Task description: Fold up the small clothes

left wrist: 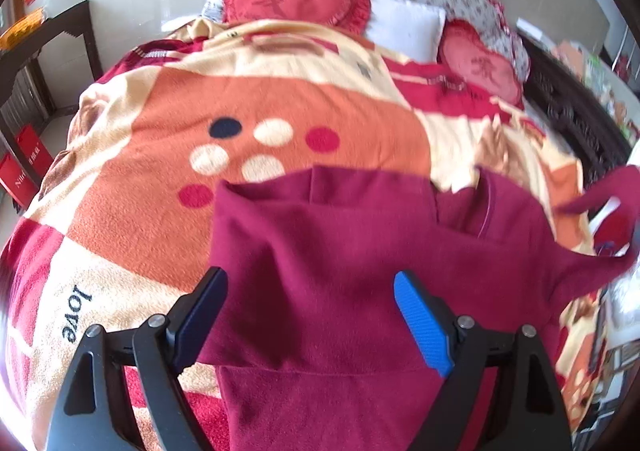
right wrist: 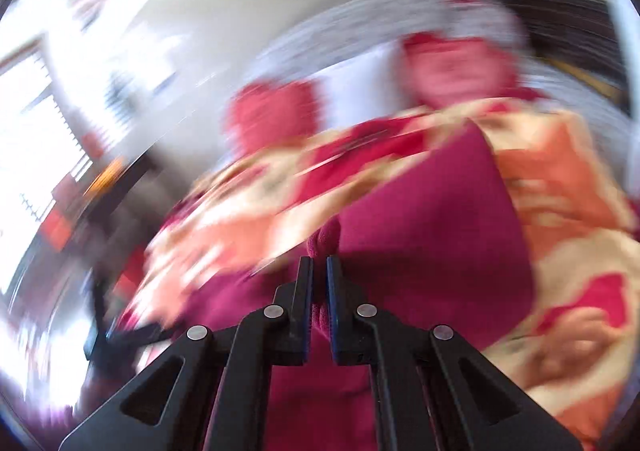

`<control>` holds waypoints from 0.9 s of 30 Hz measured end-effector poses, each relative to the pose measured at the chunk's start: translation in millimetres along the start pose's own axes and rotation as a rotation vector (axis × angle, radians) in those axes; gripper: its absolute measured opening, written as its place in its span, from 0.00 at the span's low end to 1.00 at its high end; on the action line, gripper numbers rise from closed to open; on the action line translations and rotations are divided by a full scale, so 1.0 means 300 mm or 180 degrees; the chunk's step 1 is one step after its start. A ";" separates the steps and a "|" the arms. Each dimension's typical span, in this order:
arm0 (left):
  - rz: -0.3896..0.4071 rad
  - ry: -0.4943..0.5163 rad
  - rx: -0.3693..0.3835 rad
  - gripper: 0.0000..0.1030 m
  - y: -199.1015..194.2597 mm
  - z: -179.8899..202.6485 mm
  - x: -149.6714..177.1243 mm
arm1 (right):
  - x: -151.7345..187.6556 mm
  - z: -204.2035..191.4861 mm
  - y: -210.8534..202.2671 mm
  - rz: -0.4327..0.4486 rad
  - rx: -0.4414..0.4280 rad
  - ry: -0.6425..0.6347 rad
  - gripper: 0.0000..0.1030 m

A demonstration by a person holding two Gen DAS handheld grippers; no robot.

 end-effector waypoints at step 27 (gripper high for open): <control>0.0080 -0.0025 -0.0202 0.86 -0.030 -0.155 0.002 | 0.210 -0.355 0.551 -0.1065 -0.0001 -0.1065 0.00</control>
Point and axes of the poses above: each gripper's, at about its wrist camera, not at the fingertips, and y roughly the way its jaws point, z to its right, x to its underside, the point moved 8 cm from there along y, roughly the way its jaws point, and after that the axes turned 8 degrees about -y, right-handed, at the moved point
